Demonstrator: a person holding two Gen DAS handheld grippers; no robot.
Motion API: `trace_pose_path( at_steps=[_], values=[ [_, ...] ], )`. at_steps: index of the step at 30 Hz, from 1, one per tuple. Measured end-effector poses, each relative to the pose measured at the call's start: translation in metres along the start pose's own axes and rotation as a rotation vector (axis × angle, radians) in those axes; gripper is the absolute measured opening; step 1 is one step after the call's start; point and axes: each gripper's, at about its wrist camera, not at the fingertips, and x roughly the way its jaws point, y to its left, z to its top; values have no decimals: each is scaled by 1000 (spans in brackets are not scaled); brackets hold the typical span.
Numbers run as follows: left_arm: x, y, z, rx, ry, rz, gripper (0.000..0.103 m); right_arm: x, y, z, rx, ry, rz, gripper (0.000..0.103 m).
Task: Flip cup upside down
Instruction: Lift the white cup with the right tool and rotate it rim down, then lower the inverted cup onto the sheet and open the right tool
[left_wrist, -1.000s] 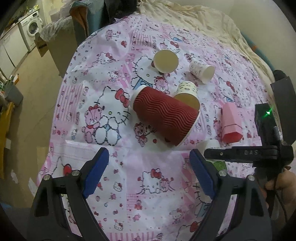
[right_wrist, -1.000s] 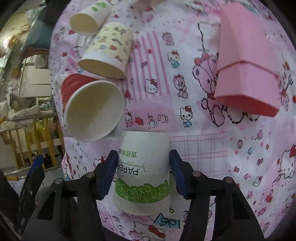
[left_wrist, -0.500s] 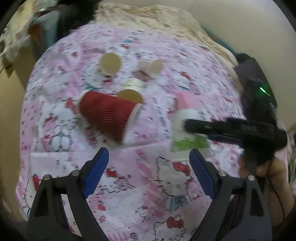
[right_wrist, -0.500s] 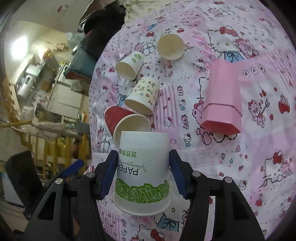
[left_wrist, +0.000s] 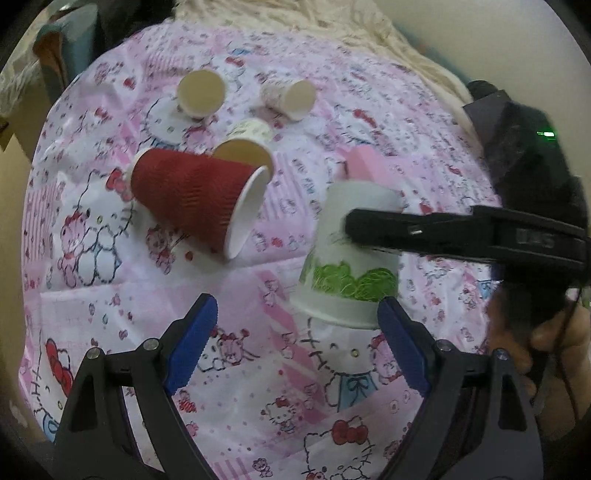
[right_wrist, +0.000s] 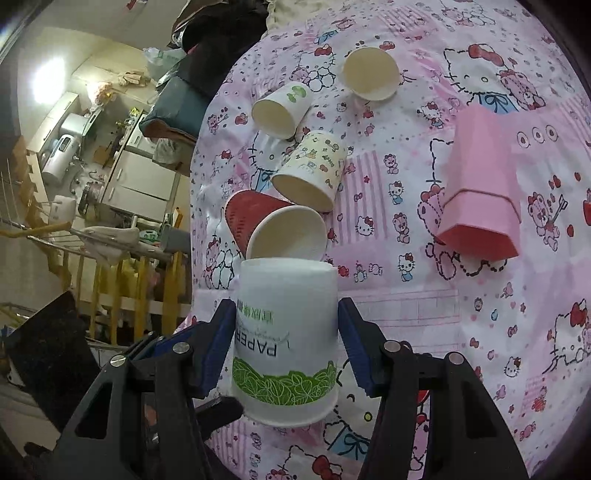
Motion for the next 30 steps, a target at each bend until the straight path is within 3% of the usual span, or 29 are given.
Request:
trace_pose_path(
  at_steps=[4,9,14,17,22,25,30],
  values=[
    [6,8,-1,-16,18,73,86,-7,8,-2,-52,-7,-16,59],
    [6,15,0,-48,27,59,86,-12,29,-5,-173,-26,-81,58],
    [-4,23,2,-48,1,142,86,-11,35,1,-266,-69,-250,58],
    [-14,41,3,-121,-24,176,86,-4,38,9,-338,-70,-355,58],
    [-39,54,6,-142,-127,278,87,26,30,11,-399,-19,-414,58],
    [-38,59,7,-162,-118,288,96,43,31,3,-449,19,-455,59],
    [-35,56,8,-145,-113,298,100,59,34,-11,-532,34,-501,59]
  ],
)
